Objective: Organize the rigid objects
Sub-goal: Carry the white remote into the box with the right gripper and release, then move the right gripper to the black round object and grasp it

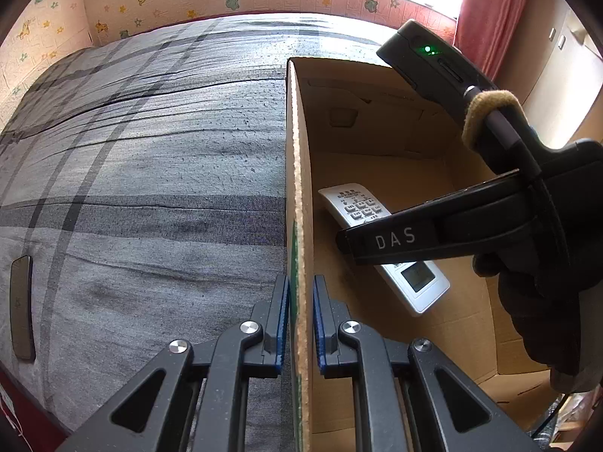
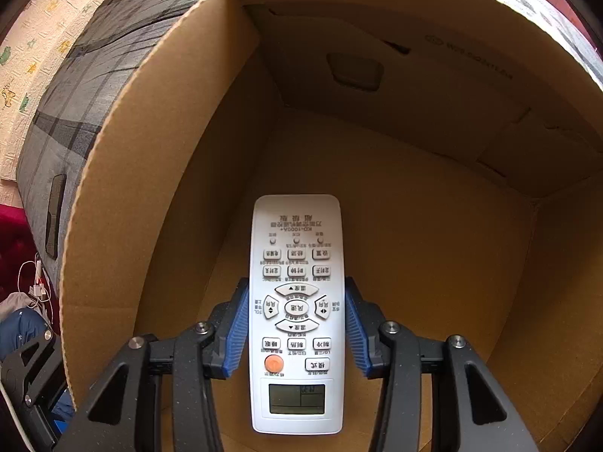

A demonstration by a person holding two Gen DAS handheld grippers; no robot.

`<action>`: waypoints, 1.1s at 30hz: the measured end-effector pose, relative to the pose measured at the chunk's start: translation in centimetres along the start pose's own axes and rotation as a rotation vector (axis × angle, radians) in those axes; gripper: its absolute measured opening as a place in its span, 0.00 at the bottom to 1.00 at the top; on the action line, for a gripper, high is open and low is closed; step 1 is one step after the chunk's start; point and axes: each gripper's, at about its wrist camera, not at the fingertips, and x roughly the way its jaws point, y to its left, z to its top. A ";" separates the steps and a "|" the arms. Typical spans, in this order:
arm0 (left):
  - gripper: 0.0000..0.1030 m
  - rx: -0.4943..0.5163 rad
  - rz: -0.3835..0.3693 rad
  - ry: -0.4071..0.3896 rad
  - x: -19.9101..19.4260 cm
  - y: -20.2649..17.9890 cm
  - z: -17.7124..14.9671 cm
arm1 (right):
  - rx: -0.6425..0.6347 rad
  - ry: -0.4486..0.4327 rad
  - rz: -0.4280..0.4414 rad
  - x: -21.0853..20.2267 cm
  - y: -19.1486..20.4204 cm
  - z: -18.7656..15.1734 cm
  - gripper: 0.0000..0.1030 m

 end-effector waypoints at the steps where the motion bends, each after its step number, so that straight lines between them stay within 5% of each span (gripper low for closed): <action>1: 0.12 -0.001 0.000 0.001 0.0 0.0 0.0 | 0.004 0.002 0.010 0.1 -0.1 -0.1 0.48; 7: 0.12 -0.004 -0.003 0.007 0.2 0.1 0.1 | 0.029 0.019 0.114 0.2 -1.0 -0.2 0.49; 13: 0.12 -0.005 -0.003 0.008 0.2 0.1 0.1 | -0.006 -0.029 0.022 -1.9 -0.9 -0.7 0.53; 30: 0.13 0.002 0.009 0.009 0.1 -0.2 0.0 | -0.006 -0.216 -0.015 -12.0 -1.6 -4.9 0.56; 33: 0.13 0.003 0.013 0.011 0.1 -0.2 0.1 | 0.010 -0.263 -0.044 -13.7 -2.1 -5.9 0.65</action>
